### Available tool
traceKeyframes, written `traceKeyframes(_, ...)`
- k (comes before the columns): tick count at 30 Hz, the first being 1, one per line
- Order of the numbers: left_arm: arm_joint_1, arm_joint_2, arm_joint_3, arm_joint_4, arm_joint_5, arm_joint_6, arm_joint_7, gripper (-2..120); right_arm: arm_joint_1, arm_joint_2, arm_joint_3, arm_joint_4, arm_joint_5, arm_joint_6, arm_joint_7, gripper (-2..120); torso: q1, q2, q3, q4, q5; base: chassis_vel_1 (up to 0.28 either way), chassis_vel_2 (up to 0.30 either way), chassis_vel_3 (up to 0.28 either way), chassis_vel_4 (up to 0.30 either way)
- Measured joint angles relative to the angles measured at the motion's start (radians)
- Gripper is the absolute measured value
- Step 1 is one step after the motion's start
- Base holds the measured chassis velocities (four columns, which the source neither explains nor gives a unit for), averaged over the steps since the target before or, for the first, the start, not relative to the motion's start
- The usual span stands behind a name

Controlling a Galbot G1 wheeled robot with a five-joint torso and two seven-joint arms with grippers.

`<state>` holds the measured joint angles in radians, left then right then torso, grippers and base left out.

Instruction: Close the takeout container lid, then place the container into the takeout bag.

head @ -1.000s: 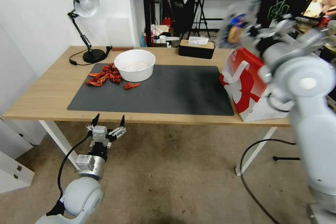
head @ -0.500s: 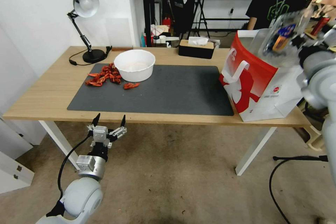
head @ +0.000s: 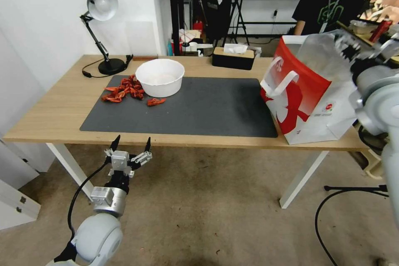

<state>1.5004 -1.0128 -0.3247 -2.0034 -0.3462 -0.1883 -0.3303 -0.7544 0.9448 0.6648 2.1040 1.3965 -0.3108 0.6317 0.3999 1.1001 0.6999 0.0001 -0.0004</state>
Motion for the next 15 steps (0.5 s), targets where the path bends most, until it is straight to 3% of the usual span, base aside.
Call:
traceKeyframes(6, 0.01, -0.006, -0.005, -0.005, 0.001, -0.001, 0.0, 100, -0.079, -0.031, -0.016, 0.094, -0.03, 0.062, -0.166, 89, 0.0, 0.0, 0.0, -0.0002, 0.0005, 0.0, 0.0, 0.0, 0.0)
traceKeyframes(8, 0.014, -0.013, -0.006, -0.006, 0.005, -0.001, 0.0, 100, -0.15, -0.042, -0.041, 0.159, -0.107, 0.079, -0.265, 98, 0.0, 0.0, 0.0, 0.0, 0.0003, 0.0, 0.0, 0.0, 0.0)
traceKeyframes(13, 0.019, -0.022, -0.006, -0.007, 0.012, -0.002, 0.0, 100, -0.243, -0.047, -0.07, 0.222, -0.249, 0.092, -0.389, 100, 0.0, 0.0, 0.0, -0.0001, 0.0003, 0.0, 0.0, 0.0, 0.0)
traceKeyframes(15, 0.021, -0.027, -0.006, -0.009, 0.015, -0.002, 0.0, 100, -0.308, -0.045, -0.089, 0.247, -0.375, 0.103, -0.459, 100, 0.0, 0.0, 0.0, -0.0001, 0.0002, 0.0, 0.0, 0.0, 0.0)
